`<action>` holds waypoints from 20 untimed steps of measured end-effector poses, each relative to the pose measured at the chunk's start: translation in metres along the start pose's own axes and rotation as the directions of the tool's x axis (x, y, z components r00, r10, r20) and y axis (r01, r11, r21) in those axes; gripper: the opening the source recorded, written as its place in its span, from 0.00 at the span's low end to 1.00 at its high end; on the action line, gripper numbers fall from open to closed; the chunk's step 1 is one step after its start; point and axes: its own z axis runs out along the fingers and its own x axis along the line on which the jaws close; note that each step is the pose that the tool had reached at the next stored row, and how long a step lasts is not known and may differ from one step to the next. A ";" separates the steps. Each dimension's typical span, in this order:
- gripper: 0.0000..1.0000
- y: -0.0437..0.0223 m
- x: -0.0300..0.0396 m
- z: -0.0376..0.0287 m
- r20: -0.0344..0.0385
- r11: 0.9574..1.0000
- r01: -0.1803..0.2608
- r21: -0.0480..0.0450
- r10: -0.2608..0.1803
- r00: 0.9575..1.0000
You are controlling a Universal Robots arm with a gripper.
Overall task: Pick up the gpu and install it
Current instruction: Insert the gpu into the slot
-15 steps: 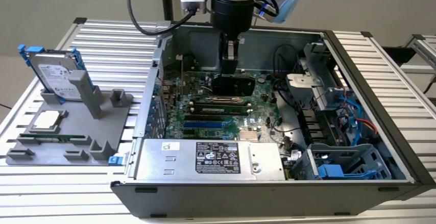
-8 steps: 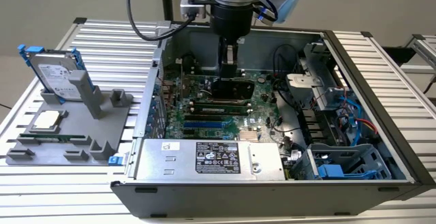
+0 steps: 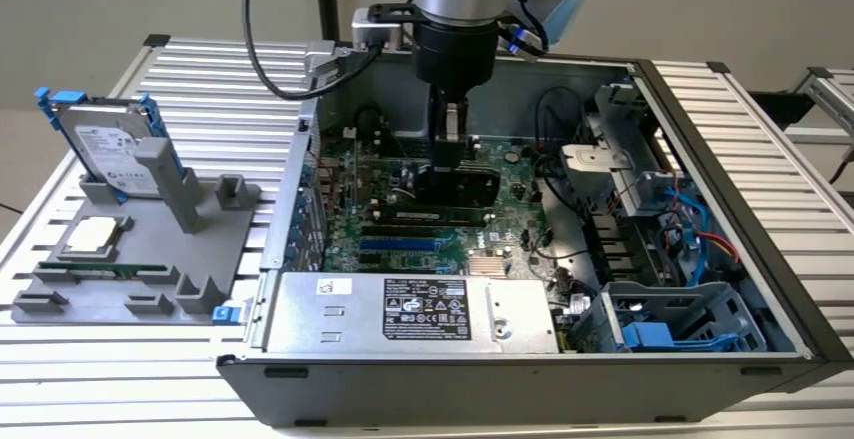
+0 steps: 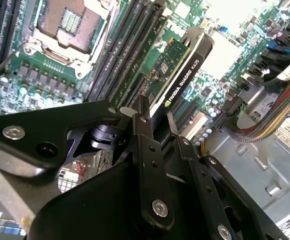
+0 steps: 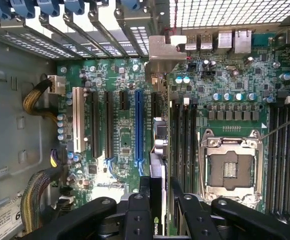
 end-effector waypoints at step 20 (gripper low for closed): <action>0.00 -0.0003 0.0140 0.0046 0.013 1.000 0.000 0.000 0.000 1.000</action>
